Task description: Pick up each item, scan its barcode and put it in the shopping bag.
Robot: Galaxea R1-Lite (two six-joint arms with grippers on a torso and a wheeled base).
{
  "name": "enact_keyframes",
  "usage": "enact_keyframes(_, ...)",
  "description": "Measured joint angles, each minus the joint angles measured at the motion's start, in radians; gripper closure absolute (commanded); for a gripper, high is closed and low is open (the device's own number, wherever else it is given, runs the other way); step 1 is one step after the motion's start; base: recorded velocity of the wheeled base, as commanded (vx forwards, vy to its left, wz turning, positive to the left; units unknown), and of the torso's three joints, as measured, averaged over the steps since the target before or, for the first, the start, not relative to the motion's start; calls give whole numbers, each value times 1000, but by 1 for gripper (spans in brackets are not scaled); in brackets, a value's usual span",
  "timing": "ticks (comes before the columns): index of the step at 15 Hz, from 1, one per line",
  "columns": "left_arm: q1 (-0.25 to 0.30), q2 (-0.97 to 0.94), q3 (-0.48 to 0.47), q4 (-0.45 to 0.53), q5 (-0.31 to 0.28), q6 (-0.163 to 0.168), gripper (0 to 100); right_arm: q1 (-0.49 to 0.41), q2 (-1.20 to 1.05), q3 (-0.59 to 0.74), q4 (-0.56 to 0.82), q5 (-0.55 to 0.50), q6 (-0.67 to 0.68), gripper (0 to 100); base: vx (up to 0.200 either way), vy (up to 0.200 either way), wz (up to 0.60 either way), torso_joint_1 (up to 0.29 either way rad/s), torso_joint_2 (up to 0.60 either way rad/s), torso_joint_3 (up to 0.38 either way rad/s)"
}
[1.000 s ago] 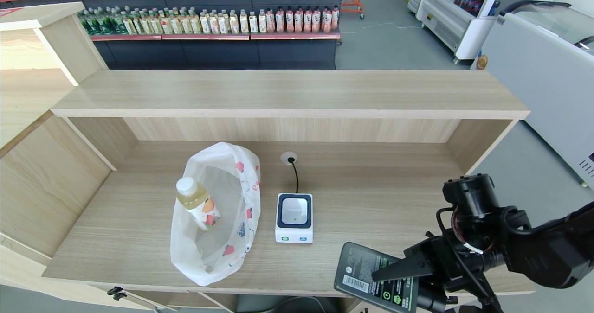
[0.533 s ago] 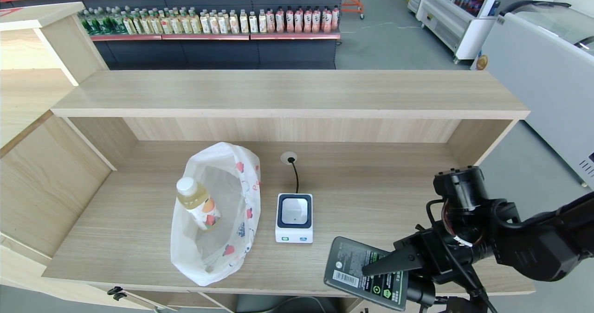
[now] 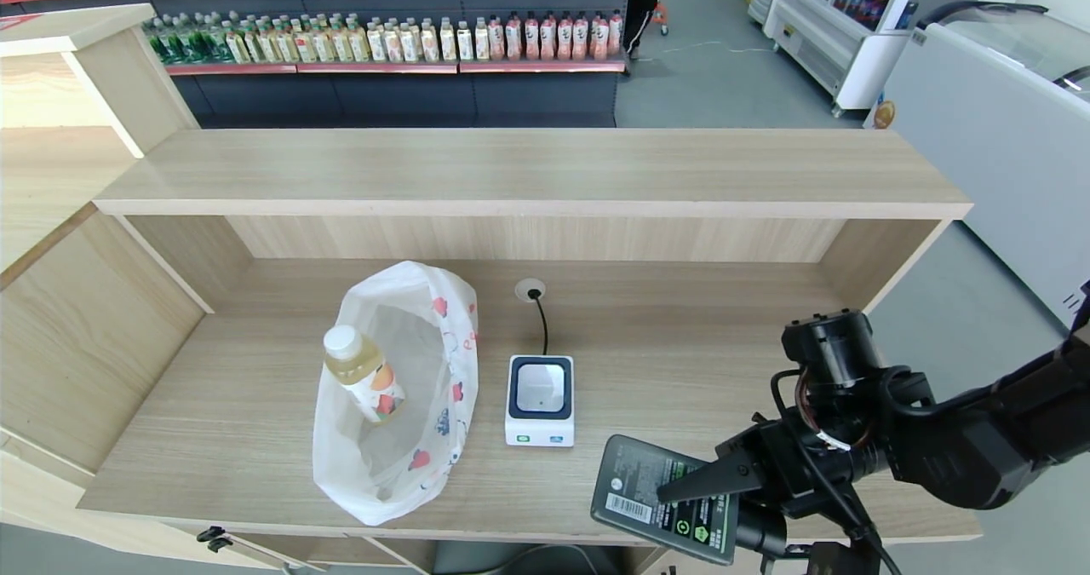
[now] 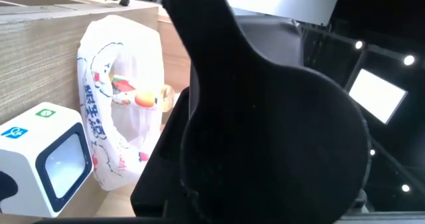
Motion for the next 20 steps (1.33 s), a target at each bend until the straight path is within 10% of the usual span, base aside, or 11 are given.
enact_keyframes(10,0,0,0,0,0,0,0,4,-37,3,3,4,51,100,0,0,0,0,0,0)
enact_keyframes(16,0,0,0,0,0,0,0,-164,-229,171,70,-155,556,100,0,0,0,0,0,0)
enact_keyframes(20,0,0,0,0,0,0,0,-230,-369,198,245,-180,1193,100,0,0,0,0,0,0)
